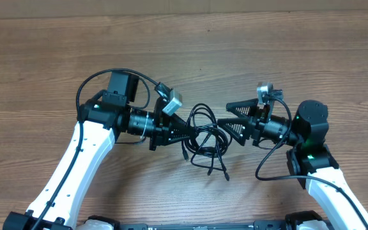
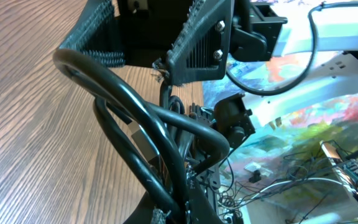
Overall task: Untangle cables
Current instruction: 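Pull the cables apart with both grippers, right gripper moving right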
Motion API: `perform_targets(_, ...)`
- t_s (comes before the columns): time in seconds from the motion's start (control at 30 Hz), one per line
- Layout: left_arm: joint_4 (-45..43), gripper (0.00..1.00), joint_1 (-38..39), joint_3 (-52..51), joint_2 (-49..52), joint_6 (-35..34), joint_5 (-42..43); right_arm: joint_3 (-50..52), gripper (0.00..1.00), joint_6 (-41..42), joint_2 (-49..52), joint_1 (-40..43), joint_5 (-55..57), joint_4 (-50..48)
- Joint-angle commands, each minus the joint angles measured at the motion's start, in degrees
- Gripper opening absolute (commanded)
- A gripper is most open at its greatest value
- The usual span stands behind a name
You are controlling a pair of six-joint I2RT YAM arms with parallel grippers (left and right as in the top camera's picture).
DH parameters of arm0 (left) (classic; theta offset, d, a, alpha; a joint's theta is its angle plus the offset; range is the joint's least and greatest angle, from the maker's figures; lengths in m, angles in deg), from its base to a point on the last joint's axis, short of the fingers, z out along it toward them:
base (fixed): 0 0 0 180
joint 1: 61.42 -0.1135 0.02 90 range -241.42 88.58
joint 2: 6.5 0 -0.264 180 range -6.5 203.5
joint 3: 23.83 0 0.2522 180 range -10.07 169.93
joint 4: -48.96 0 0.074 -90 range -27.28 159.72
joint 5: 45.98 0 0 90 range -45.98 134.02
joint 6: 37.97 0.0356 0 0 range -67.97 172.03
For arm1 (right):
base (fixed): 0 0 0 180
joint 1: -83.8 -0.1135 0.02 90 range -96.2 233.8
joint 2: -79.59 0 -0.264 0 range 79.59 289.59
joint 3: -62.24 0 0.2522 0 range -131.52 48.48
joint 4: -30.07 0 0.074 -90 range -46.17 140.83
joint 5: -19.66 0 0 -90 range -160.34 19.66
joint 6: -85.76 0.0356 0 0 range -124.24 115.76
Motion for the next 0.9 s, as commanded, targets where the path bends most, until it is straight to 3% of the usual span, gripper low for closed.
perform_targets(0.0, -0.33, 0.04, 0.55, 1.14, -1.44, 2.56, 4.07, -0.52, 0.83, 0.98, 1.27, 0.42, -9.60, -0.13)
perform_targets(0.17, 1.09, 0.04, 0.57, 1.14, -1.44, 2.56, 4.07, -0.52, 0.82, 0.98, 2.12, 2.78, -8.48, -3.76)
perform_targets(0.4, 2.03, 0.04, 0.59, 1.14, -1.44, 2.60, 4.26, -0.66, 0.83, 7.98, 2.14, 9.46, -8.70, -13.11)
perform_targets(0.87, 0.81, 0.04, 4.04, 1.14, -1.44, 4.02, 7.76, -0.66, 0.76, 7.93, 7.85, -2.49, -9.14, -12.92)
